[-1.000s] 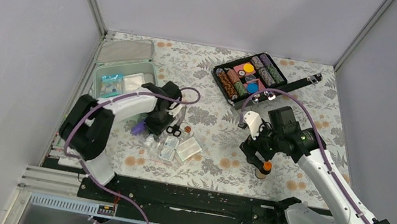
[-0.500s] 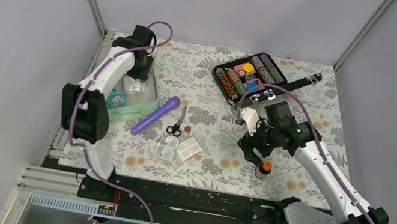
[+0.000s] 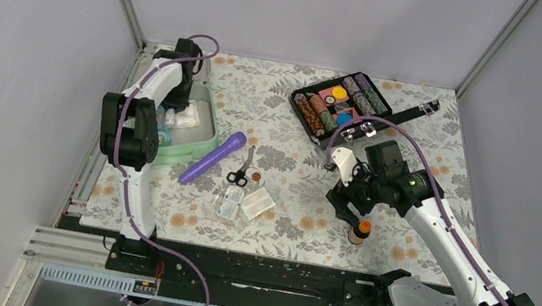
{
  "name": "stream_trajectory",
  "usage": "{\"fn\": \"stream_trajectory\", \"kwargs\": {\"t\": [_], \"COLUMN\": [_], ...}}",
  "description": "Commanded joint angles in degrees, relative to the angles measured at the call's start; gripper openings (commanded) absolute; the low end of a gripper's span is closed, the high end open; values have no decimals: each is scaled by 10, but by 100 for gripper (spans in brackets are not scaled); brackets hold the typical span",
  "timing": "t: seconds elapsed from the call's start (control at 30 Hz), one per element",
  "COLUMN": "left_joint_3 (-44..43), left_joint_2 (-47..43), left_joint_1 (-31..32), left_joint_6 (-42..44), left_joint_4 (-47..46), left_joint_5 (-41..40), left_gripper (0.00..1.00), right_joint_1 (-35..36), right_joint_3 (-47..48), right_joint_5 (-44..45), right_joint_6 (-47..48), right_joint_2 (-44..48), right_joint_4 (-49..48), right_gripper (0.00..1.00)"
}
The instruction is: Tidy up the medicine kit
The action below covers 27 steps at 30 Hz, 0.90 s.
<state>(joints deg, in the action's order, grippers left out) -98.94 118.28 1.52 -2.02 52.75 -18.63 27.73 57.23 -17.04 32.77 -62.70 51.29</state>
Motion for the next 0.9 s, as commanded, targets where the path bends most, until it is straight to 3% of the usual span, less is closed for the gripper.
{"fn": "stream_trajectory", "kwargs": {"t": [0.0,0.23,0.33,0.4,0.5,0.67,0.73,0.8,0.87], "left_joint_3": [-51,-74,-78,-80,-79,-97,-92,-20,139], "left_joint_2": [14,40,40,31,-6,-146,-227,-329,-432], "left_joint_1": [-14,-33,-38,-42,-46,-8,6,17,27], "left_joint_6": [-8,3,7,9,15,53,57,60,60], "left_joint_4": [-30,-33,-31,-23,-6,27,-8,-112,-249], "left_joint_5": [-76,-76,-78,-67,-26,62,126,163,154], "left_gripper": [21,35,47,59,65,73,75,83,98], "right_joint_1": [-4,-3,-4,-4,-4,-4,-4,-4,-4], "right_joint_3": [2,12,15,18,20,18,20,26,34], "right_joint_5": [9,9,8,7,5,5,-5,-21,-37], "right_joint_6": [8,8,7,6,5,4,0,-5,-7], "right_joint_2": [4,-5,-6,-8,-9,-11,-13,-19,-27], "right_joint_4": [-3,-1,0,4,6,6,6,6,5], "right_gripper": [83,83,83,83,83,83,83,83,83]}}
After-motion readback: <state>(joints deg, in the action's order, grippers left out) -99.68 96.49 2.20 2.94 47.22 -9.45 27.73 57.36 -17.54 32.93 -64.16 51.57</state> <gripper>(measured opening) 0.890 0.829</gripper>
